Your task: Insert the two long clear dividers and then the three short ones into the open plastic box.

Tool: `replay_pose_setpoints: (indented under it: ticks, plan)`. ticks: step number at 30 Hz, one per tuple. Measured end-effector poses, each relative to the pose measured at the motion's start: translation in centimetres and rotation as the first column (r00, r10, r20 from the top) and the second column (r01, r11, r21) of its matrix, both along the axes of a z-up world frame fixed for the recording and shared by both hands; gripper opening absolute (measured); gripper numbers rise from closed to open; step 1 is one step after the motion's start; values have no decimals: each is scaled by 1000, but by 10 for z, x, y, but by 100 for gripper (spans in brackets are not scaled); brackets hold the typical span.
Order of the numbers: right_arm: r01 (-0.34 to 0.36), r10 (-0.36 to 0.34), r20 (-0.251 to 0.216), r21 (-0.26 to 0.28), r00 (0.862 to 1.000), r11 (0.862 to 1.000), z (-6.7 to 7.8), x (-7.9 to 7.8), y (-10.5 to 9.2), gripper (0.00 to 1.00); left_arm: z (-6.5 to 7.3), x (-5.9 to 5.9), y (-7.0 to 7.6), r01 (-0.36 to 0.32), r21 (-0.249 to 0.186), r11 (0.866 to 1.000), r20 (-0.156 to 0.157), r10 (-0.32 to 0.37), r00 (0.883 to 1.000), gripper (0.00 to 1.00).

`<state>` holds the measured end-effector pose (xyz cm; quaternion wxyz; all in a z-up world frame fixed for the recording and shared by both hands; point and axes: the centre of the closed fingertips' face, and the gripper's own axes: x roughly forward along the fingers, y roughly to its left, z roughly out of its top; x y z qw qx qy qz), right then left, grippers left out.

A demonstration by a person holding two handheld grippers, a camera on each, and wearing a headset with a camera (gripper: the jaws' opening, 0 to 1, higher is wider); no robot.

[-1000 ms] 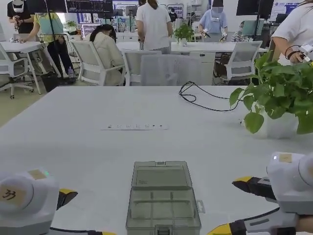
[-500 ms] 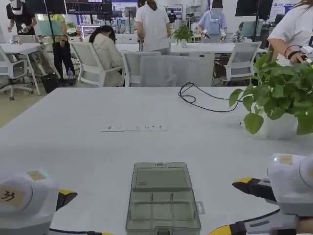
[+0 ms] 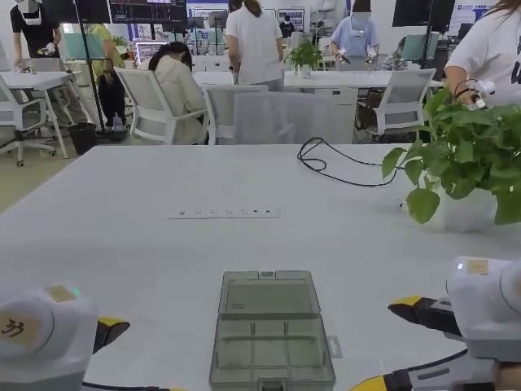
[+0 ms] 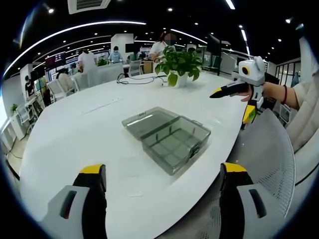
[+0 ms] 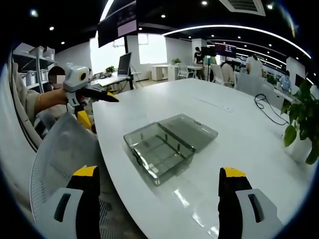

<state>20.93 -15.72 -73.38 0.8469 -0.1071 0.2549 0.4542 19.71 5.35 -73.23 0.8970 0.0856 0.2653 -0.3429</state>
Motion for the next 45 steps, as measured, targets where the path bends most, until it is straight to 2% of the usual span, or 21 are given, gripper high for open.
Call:
replay_pose_setpoints:
  ticks: [6, 15, 20, 26, 31, 35, 38, 45]
  plan:
    - [-4, 4, 1, 5, 1000, 1000, 2, -1, 3, 100, 1, 4, 4, -12, 6, 1000, 0, 12, 1000, 90]
    - [-11, 11, 1, 7, 1000, 1000, 2, -1, 5, 100, -2, 13, 20, -62, 23, 998, -12, 62, 998, 83]
    - [-14, 14, 4, 8, 1000, 1000, 2, 0, 8, 100, -7, 21, 35, -107, 26, 994, -30, 108, 994, 76]
    - [-13, 13, 7, 5, 1000, 1000, 3, 1, 10, 99, -11, 28, 53, -147, 55, 988, -39, 149, 988, 70]
    - [-11, 11, 7, 3, 1000, 1000, 3, 1, 11, 99, -21, 33, 70, -177, 94, 980, -59, 183, 981, 63]
    - [-7, 7, 5, 5, 1000, 1000, 3, 1, 13, 99, -24, 37, 77, -194, 91, 977, -65, 200, 978, 59]
    - [-4, 4, 3, -2, 1000, 1000, 2, 1, 14, 99, -30, 41, 83, -210, 93, 973, -82, 218, 972, 57]
    - [7, -7, -1, -5, 1000, 1000, 1, -1, 14, 98, -48, 47, 90, -201, 129, 971, -113, 216, 970, 52]
